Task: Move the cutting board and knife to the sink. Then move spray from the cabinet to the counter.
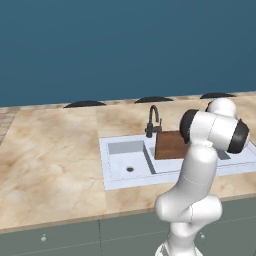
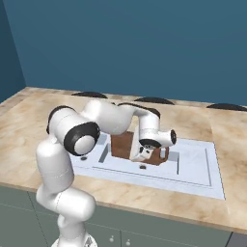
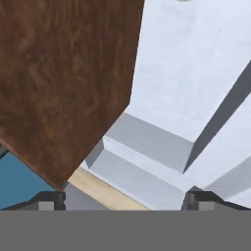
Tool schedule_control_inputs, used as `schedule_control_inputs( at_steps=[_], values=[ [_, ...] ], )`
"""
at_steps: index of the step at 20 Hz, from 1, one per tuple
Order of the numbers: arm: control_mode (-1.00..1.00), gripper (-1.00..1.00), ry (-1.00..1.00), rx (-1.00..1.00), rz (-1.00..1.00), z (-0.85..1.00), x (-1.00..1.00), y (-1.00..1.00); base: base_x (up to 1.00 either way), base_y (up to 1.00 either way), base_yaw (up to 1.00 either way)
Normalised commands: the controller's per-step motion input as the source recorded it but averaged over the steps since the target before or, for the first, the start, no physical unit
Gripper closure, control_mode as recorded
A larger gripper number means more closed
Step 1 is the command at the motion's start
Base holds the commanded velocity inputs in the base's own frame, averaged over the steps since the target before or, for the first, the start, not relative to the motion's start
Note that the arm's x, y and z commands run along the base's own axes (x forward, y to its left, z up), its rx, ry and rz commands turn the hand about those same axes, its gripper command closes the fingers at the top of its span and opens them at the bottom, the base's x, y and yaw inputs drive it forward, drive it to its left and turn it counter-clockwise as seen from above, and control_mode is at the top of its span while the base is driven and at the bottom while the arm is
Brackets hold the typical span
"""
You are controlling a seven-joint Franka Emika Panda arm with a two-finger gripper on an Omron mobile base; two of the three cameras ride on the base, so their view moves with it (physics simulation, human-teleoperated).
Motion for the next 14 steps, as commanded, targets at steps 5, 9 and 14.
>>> schedule_control_inputs(
  at_steps=[5,9,14],
  values=[
    [-1.0,-1.0,-0.02,0.03,0.0,0.13,-0.56,-0.1,0.0,0.0,0.0],
    [-1.0,-1.0,-0.11,-0.03,0.05,0.97,0.0,0.0,0.0,0.0,0.0],
    [-1.0,-1.0,-0.12,-0.08,0.09,1.0,0.0,0.0,0.0,0.0,0.0]
  ],
)
